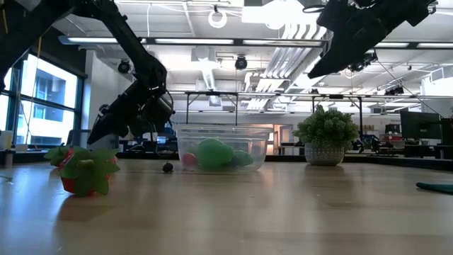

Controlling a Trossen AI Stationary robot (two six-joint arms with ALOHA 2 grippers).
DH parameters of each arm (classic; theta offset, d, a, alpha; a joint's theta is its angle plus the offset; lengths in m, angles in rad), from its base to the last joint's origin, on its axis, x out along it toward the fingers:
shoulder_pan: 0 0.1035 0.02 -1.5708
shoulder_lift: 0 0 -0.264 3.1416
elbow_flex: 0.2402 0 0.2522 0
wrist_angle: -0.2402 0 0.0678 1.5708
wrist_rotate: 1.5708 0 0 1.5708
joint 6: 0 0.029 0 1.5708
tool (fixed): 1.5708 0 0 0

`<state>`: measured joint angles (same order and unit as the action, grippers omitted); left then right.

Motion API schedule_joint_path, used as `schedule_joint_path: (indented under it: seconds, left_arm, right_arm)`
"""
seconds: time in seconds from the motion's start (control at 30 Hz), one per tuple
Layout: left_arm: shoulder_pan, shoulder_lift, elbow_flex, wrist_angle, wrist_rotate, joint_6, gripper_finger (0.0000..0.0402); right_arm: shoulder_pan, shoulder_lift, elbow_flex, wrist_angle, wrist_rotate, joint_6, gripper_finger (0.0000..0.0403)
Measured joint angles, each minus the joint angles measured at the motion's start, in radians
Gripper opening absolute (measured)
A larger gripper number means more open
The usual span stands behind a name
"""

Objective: Pick and placing Produce into tupperware
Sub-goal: Put the red cherry into the transparent bin

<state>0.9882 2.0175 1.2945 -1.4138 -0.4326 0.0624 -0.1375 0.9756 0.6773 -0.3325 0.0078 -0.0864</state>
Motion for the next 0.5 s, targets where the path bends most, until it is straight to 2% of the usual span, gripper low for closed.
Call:
schedule_joint_path:
  seconds: [0.33,0.5]
  left_arm:
    - [0.000,-0.002,0.000,0.044,0.174,0.043,0.0002]
    - [0.018,-0.002,0.000,0.046,0.125,0.004,0.0002]
  right_arm:
    - [0.000,0.000,0.000,0.000,0.000,0.000,0.0002]
    - [0.000,0.000,0.000,0.000,0.000,0.000,0.0002]
